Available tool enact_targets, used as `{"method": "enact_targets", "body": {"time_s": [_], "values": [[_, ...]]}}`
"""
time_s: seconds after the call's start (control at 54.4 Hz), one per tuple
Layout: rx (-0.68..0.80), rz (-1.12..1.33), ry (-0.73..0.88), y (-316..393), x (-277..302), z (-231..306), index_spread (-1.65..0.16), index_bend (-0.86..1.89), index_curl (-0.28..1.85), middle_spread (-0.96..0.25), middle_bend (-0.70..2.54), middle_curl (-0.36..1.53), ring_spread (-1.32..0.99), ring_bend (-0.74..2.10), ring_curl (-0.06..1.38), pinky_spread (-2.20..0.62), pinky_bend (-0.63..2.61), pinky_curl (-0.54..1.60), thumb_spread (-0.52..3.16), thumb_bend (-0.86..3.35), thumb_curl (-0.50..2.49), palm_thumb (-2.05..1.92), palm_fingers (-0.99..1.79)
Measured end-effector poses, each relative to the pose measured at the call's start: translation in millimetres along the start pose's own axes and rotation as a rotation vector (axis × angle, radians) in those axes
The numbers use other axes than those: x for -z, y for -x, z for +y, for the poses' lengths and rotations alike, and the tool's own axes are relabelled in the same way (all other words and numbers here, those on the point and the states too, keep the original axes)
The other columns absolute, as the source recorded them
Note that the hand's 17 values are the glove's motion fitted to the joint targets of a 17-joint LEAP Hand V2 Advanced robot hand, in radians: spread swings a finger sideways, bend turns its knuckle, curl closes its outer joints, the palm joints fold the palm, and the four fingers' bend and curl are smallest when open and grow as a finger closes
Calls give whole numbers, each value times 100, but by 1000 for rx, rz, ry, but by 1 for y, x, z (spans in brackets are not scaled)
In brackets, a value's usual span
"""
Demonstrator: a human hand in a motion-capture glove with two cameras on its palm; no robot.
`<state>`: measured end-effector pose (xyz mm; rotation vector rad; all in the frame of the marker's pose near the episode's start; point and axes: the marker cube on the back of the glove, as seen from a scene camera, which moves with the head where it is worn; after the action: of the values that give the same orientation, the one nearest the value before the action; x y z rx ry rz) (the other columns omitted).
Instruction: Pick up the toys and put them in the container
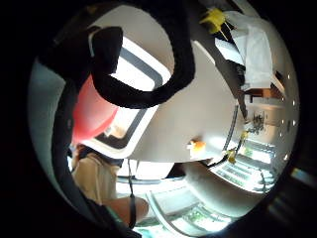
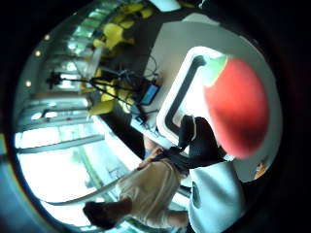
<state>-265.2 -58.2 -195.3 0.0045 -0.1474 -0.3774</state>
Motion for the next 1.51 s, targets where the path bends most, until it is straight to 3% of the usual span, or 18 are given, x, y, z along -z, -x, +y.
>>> {"method": "enact_targets", "body": {"time_s": [0.404, 1.507], "values": [[-42, 46, -83, -12, 15, 11, -30, 14, 47, -8, 15, 58, -6, 20, 48, -3, 114, 39, 137, -1, 60, 26, -9], [-62, 77, -80, -19, 6, 6, -30, 18, 43, -7, 17, 39, -7, 19, 43, -2, 103, 35, 139, -1, 41, 30, -3]]}}
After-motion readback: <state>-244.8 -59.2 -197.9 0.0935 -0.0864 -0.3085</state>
